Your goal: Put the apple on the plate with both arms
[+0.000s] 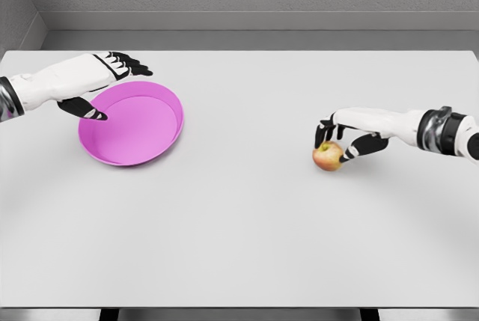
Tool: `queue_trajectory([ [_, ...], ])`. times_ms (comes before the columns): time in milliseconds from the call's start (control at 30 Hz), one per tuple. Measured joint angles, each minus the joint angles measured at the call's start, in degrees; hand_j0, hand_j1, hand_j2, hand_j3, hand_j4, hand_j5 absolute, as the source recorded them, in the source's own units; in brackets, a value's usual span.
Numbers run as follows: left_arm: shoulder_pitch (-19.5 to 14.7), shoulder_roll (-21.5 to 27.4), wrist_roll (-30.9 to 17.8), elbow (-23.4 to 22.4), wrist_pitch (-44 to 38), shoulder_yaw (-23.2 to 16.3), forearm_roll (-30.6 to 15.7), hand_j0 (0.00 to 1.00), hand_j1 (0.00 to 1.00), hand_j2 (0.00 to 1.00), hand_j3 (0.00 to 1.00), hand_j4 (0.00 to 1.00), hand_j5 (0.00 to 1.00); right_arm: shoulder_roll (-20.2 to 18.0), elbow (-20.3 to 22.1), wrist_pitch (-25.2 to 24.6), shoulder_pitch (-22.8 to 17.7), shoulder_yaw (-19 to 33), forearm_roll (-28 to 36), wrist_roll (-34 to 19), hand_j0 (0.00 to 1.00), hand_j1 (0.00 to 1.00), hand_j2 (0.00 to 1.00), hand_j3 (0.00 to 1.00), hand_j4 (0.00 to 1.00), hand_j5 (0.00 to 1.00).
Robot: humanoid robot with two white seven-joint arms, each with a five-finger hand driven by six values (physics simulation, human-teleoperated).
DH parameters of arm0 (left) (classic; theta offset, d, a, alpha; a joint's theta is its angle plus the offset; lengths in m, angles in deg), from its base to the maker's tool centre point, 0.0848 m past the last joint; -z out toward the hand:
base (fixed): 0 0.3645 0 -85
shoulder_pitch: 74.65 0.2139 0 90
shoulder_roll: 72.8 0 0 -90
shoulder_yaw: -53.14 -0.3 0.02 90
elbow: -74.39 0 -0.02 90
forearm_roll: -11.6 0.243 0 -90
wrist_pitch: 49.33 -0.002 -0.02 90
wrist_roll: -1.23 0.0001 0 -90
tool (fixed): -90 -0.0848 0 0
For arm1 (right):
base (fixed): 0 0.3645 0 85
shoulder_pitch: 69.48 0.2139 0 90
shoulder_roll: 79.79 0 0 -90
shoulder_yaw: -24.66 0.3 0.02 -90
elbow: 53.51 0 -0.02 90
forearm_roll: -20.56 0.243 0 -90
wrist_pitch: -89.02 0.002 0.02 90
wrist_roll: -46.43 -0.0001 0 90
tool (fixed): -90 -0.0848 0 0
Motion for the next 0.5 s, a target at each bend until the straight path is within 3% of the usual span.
queue_trajectory([
  [300,0.00,0.12,0.03,-0.05,0.00,0.01,-0.01,1.00,1.00,1.00,1.00,1.00,1.00,0.25,0.54,0.66,0.00,0.01,0.03,0.00,0.42,0.42,0.42,0.42,0.42,0.42],
  [500,-0.09,0.19,0.04,-0.08,0.00,0.01,-0.02,1.00,1.00,1.00,1.00,1.00,1.00,2.73,0.59,2.56,1.76,-0.23,0.02,0.00,0.41,0.41,0.41,0.41,0.41,0.41],
])
